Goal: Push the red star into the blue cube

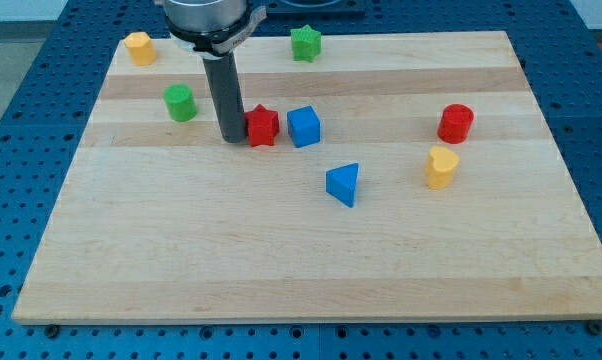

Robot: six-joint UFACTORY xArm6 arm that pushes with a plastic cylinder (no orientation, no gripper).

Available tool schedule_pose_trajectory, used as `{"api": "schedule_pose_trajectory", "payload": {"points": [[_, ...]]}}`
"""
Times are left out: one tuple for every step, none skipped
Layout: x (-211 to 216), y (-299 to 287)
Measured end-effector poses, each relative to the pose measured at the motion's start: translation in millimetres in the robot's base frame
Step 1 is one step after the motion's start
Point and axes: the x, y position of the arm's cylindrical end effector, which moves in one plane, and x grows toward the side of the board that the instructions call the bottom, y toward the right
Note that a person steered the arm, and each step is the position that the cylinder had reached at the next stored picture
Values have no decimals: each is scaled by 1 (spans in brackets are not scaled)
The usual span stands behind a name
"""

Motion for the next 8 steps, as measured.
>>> {"api": "schedule_pose_trajectory", "payload": {"points": [[8,18],[16,33],[7,34],[-31,27],[-62,23],[-64,26],[-62,40],[-55,38]]}}
